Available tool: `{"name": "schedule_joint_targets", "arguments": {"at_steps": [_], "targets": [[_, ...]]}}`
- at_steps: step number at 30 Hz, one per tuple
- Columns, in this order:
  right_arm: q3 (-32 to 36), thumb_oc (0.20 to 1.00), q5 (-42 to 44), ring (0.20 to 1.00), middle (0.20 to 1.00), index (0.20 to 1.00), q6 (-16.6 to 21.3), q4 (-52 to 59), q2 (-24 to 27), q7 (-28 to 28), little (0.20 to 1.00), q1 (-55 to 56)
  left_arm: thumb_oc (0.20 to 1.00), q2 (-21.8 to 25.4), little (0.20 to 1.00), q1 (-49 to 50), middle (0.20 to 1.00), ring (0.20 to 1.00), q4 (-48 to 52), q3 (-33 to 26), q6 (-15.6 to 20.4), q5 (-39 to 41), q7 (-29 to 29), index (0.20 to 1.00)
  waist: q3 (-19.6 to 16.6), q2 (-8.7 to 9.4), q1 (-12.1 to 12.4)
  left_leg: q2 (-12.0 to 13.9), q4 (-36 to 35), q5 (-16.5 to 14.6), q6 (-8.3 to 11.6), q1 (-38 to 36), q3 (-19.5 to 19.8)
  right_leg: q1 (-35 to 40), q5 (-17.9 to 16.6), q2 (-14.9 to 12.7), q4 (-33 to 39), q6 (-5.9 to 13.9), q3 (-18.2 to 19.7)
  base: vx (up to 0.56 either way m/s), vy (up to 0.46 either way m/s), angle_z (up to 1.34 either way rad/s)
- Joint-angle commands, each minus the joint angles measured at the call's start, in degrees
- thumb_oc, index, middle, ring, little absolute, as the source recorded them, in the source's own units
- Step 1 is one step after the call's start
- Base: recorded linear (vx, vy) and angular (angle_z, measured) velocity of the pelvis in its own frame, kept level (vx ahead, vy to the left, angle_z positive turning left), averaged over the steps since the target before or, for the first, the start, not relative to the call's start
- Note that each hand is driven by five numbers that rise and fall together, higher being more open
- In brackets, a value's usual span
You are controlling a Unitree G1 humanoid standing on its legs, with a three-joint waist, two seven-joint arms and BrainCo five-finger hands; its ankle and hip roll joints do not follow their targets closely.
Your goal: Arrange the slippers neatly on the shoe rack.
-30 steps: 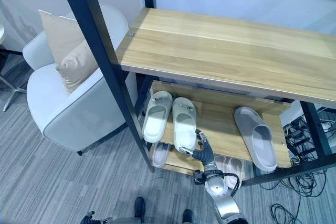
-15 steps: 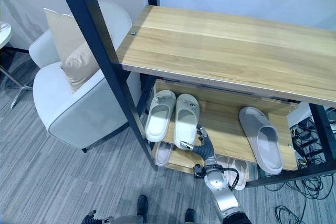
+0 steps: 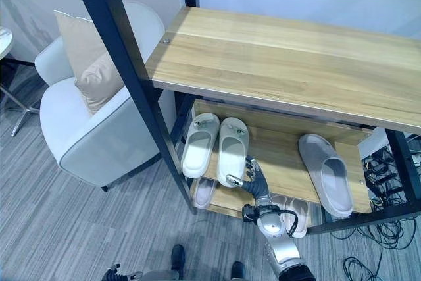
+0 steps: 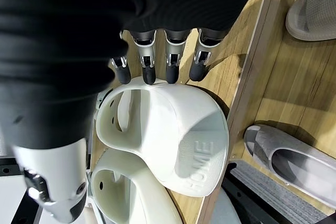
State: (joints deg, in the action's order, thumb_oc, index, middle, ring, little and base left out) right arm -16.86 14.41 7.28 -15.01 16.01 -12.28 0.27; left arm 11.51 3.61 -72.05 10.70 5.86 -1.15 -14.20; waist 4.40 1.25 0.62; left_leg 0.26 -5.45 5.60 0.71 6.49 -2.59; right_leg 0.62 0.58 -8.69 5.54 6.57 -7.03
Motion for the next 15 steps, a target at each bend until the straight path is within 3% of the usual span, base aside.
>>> {"name": "schedule_joint_targets", "arguments": {"at_steps": [1, 15], "targets": [[-3.26, 1.000, 0.18, 1.000, 1.000, 1.000, 1.99, 2.53, -0.66, 2.86, 1.000, -4.02, 1.000, -1.54, 1.000, -1.83, 1.000, 1.000, -3.76, 1.11, -0.06, -0.66, -0.18, 1.000, 1.85, 0.08, 1.80, 2.07, 0.45, -6.49, 2.10, -2.65, 2.43, 0.03, 0.90, -1.34, -2.44, 1.81, -0.15, 0.00, 0.000, 0.00], [-4.75, 1.000, -1.42, 1.000, 1.000, 1.000, 1.15, 2.71, 0.21, 4.54, 1.000, -5.28, 1.000, -1.49, 1.000, -2.10, 1.000, 1.000, -3.47, 1.49, -0.18, -0.94, 0.30, 1.000, 1.85, 0.15, 2.18, 1.92, 0.50, -6.50, 2.03, -2.66, 2.61, 0.14, 1.00, -1.43, -2.52, 1.72, -0.45, 0.00, 0.000, 0.00]]}}
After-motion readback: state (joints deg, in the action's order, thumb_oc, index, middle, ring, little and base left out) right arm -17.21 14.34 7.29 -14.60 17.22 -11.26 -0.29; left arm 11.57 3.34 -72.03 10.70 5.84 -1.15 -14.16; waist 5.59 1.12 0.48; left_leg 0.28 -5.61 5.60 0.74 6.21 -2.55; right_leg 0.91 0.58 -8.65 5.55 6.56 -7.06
